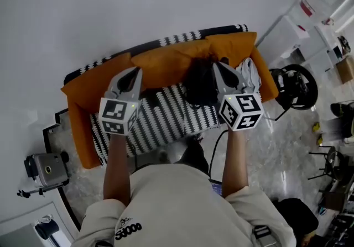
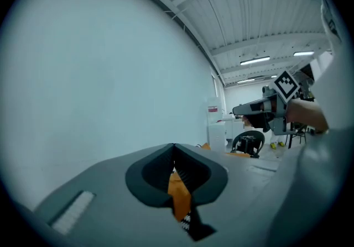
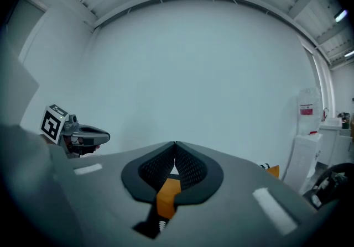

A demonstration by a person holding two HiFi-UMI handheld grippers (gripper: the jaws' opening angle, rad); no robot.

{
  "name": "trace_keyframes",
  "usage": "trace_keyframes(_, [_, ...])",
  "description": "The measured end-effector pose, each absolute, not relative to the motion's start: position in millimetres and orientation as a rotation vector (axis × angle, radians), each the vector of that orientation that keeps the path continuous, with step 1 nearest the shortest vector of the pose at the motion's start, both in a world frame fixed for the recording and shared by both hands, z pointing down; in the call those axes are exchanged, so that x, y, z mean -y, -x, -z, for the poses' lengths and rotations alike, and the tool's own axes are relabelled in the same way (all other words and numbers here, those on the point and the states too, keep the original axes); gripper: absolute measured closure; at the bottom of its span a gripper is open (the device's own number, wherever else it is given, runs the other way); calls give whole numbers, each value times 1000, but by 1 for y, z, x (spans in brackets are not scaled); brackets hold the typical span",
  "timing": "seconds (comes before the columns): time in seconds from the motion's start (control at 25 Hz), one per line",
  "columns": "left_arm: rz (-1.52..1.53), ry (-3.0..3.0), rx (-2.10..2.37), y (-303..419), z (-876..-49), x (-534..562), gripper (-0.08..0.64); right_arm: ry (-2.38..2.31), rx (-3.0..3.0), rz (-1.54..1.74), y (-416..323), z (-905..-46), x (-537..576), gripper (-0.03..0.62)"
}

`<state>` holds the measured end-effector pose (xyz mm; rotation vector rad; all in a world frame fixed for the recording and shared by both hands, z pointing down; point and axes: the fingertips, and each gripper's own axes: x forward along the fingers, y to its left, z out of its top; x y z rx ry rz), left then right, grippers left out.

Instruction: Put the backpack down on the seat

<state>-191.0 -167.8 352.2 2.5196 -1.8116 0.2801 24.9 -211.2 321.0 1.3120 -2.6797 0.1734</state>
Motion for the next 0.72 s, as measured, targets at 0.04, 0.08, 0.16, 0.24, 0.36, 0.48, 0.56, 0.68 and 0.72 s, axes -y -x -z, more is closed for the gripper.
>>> trace_keyframes(0.04, [-283,-2534,1820,191,-346,164,549,-1298,2692,-153,-20,-315,207,588])
trace_keyframes(0.08, [-278,-2543,1828,192,-339,160,549,-1284,2704,-135,-15,-310,203,589])
trace_keyframes(0.16, [-257,-2555,1836,194,-327,153,549,-1259,2726,-112,-7,-299,196,589])
trace_keyframes(0.24, [-238,-2570,1837,194,-315,148,549,-1235,2756,-118,-2,-290,190,589])
trace_keyframes(0.36, [-232,-2599,1844,196,-297,139,549,-1202,2794,-125,8,-279,179,589])
trace_keyframes(0.48, [-247,-2618,1861,198,-287,132,549,-1169,2805,-94,18,-273,171,589])
trace_keyframes(0.56, [-250,-2617,1874,201,-283,129,549,-1148,2809,-74,23,-269,166,589])
trace_keyframes(0.68, [-229,-2617,1884,203,-279,124,549,-1125,2793,-31,29,-265,161,589])
trace_keyframes(0.72, [-227,-2619,1885,202,-278,123,549,-1115,2782,-15,31,-265,160,589])
